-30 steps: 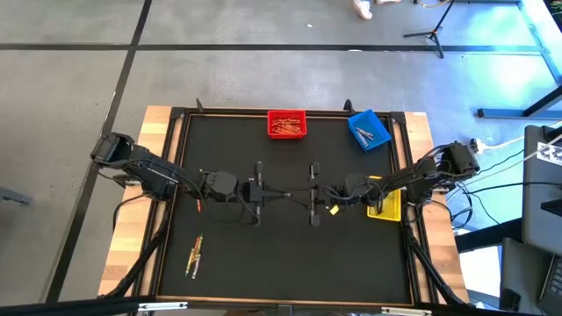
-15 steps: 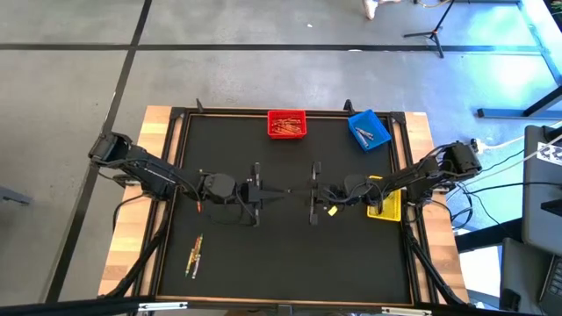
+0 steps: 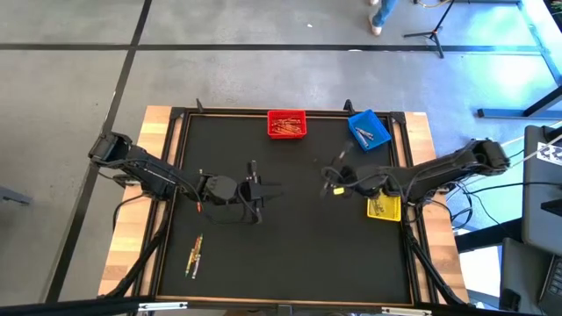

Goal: Sort crayons
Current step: Put the black crayon into the blue bin, then put the green crayon into the yellow bin

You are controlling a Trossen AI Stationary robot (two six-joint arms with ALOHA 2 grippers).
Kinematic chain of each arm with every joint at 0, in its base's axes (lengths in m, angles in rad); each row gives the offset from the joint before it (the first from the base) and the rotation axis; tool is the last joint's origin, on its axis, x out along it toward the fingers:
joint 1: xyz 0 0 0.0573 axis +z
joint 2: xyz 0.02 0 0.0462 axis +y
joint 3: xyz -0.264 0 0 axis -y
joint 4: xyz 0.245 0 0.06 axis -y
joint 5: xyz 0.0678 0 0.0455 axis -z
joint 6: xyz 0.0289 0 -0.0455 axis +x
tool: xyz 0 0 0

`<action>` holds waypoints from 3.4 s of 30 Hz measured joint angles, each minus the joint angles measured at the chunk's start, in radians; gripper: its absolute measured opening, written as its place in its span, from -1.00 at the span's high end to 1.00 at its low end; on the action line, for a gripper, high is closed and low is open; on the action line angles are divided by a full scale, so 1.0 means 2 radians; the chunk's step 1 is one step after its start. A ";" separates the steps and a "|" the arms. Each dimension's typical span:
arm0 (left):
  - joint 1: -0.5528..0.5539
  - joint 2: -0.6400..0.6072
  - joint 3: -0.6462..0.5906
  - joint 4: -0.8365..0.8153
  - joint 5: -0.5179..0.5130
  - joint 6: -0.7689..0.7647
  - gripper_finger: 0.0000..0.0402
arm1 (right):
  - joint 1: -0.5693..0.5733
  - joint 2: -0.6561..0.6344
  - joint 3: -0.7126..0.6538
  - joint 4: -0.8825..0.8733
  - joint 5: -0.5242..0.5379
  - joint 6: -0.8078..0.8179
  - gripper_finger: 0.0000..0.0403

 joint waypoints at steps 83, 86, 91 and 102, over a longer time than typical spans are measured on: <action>0.002 0.001 -0.001 -0.004 0.003 0.000 0.41 | -0.552 -0.005 -0.091 -0.276 -0.236 0.155 0.32; 0.001 0.001 -0.001 0.000 0.003 0.002 0.41 | -0.543 -0.043 -0.091 -0.268 -0.253 0.154 0.33; 0.001 0.001 -0.001 0.001 0.003 0.002 0.41 | -0.497 -0.114 -0.091 -0.239 -0.322 0.157 0.33; 0.001 0.001 -0.001 -0.011 0.001 -0.011 0.41 | -0.287 -0.144 -0.091 -0.106 -0.354 0.173 0.34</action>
